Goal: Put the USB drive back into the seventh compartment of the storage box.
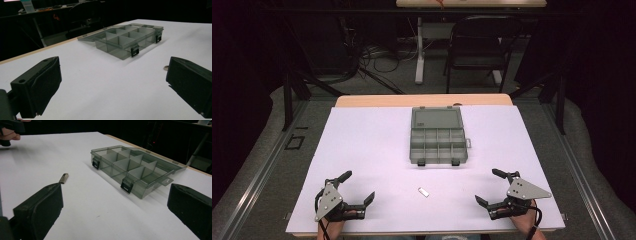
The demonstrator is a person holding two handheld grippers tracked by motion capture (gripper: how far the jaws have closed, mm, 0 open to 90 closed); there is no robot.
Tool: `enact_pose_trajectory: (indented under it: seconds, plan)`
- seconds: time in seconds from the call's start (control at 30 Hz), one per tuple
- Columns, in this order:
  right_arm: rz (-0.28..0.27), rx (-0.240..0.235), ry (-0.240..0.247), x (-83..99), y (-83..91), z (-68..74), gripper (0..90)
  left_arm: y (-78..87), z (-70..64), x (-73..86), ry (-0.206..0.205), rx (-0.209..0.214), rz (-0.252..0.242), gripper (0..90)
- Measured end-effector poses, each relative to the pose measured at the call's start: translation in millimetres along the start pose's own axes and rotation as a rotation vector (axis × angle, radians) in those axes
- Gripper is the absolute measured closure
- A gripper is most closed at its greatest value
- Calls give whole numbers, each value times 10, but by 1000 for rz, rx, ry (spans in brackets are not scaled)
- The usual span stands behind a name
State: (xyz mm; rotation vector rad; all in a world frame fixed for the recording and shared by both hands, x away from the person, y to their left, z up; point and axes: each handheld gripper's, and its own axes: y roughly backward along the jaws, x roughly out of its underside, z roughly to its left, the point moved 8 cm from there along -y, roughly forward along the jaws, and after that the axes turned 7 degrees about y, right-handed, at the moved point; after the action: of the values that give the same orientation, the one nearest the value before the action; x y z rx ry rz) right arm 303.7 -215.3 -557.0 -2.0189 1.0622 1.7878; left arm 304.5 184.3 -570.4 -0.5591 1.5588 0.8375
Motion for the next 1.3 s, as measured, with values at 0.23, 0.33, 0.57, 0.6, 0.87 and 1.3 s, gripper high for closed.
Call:
enact_pose_trajectory:
  seconds: [0.23, 0.33, 0.57, 0.6, 0.87, 1.3]
  plan:
    - [34, -1, -14, -5, -51, 23, 0, -4, -4, 0, 1, 5, -1, 1]
    - [60, -9, -6, -1, -102, 53, 0, -6, -1, 1, 4, 3, 0, 1]
    - [100, -35, -28, -22, -212, 108, 0, -9, -2, 5, 8, 6, 2, 1]
    - [106, -37, -33, -25, -226, 115, 0, -8, 0, 4, 10, 5, 0, 1]
    - [137, -60, -55, -57, -361, 176, 0, -6, 7, -1, 18, 9, -9, 1]
    - [186, -95, -78, -105, -605, 300, 0, 13, 4, -14, 20, 1, -17, 1]
